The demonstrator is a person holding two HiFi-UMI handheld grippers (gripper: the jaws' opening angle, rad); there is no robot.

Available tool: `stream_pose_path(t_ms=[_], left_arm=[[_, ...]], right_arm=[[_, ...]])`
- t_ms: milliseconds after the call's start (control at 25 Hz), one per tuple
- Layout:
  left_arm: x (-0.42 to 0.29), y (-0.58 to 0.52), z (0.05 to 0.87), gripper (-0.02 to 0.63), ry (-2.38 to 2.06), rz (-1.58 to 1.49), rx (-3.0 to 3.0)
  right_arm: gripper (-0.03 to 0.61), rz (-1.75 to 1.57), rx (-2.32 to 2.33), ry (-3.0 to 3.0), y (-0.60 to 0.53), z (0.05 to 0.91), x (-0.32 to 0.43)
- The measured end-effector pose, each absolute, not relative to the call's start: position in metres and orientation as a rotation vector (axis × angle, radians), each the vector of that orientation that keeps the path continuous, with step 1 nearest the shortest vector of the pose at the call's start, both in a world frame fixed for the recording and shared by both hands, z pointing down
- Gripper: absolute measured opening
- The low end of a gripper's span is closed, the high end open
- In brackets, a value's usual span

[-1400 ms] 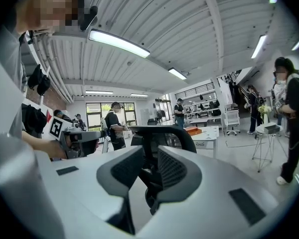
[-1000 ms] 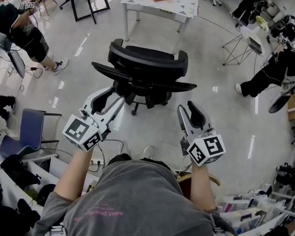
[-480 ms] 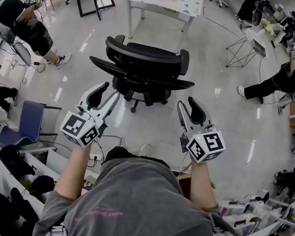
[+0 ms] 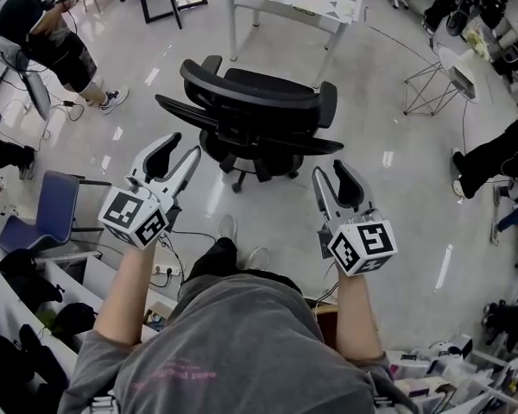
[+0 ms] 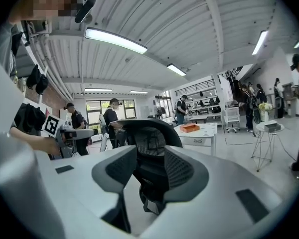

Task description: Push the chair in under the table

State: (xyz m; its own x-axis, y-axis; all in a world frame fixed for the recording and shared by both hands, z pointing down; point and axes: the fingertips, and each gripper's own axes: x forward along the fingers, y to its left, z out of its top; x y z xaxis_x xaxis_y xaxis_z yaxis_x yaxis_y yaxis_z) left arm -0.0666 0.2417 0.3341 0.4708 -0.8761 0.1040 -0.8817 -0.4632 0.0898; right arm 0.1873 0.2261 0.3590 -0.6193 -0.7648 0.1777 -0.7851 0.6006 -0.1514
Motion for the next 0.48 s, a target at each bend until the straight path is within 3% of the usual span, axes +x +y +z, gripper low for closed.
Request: stream_pose_path(t_ms=[480], left_arm=[[-0.117,0.16,0.358,0.202,-1.532,0.144,2.592]], right_arm=[[0.169,0.31,1.407,-2.596,0.156,0.382,0.168]])
